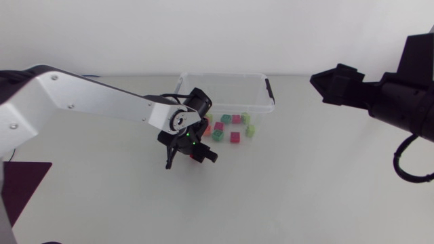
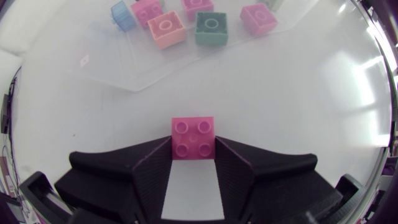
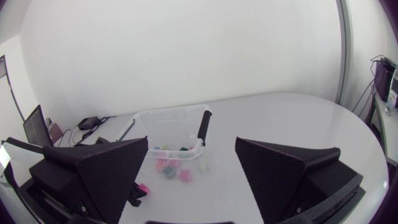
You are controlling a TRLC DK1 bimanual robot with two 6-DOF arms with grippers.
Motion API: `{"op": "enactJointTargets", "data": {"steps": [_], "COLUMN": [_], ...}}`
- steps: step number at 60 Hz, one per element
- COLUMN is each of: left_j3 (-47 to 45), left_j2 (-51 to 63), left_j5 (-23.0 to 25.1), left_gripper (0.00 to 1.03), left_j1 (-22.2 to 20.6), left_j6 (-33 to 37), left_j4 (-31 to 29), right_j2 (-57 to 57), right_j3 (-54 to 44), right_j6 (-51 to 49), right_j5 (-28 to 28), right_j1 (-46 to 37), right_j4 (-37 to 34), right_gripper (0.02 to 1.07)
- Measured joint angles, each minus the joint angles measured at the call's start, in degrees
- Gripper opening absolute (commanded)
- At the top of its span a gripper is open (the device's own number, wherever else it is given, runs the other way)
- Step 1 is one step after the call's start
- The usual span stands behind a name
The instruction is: Pick up the duplo bricks and place them in the container
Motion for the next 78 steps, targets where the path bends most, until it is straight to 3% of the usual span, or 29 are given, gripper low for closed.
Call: {"op": "enactJointTargets", "data": {"steps": [18, 32, 49, 51, 54, 56, 57, 58, 70, 78], "left_j3": [-0.7, 6.5, 12.5, 12.8, 13.3, 13.8, 14.1, 14.3, 14.5, 6.0], "left_j2": [-19.5, -20.6, -14.3, -12.9, -11.0, -9.7, -9.1, -8.6, -7.5, -13.3], "left_j5": [0.2, 0.8, 1.7, 1.7, 1.7, 1.7, 1.7, 1.7, -1.3, -5.2], "left_gripper": [0.37, 0.37, 0.40, 0.46, 0.72, 0.80, 0.93, 0.97, 0.99, 0.99], "left_j1": [0.6, -0.4, 1.3, 1.9, 2.4, 2.7, 2.8, 3.0, 3.1, 4.2], "left_j6": [6.7, 7.7, 7.7, 7.7, 7.7, 7.7, 7.7, 7.7, 10.4, 13.3], "left_j4": [-2.9, -3.7, 6.3, 7.0, 8.0, 8.1, 8.3, 8.5, 10.9, 20.9], "right_j2": [-8.9, -13.5, -20.5, -20.9, -21.3, -21.5, -21.6, -21.6, -23.4, -27.4], "right_j3": [-13.2, -18.2, -21.8, -22.1, -22.6, -23.0, -23.2, -23.4, -24.8, -25.9], "right_j6": [-5.0, -6.2, -7.3, -7.3, -7.3, -7.5, -7.5, -7.5, -9.6, -12.2], "right_j5": [-2.4, -2.3, -2.3, -2.3, -2.3, -2.3, -2.3, -2.3, -2.2, -1.8], "right_j1": [-4.2, -4.6, -4.6, -4.6, -4.5, -4.5, -4.5, -4.5, -4.6, -5.6], "right_j4": [4.2, 4.6, 4.1, 4.1, 4.1, 4.1, 4.0, 4.0, 3.8, 3.6], "right_gripper": [1.03, 1.03, 1.03, 1.03, 1.03, 1.03, 1.03, 1.03, 1.03, 1.03]}}
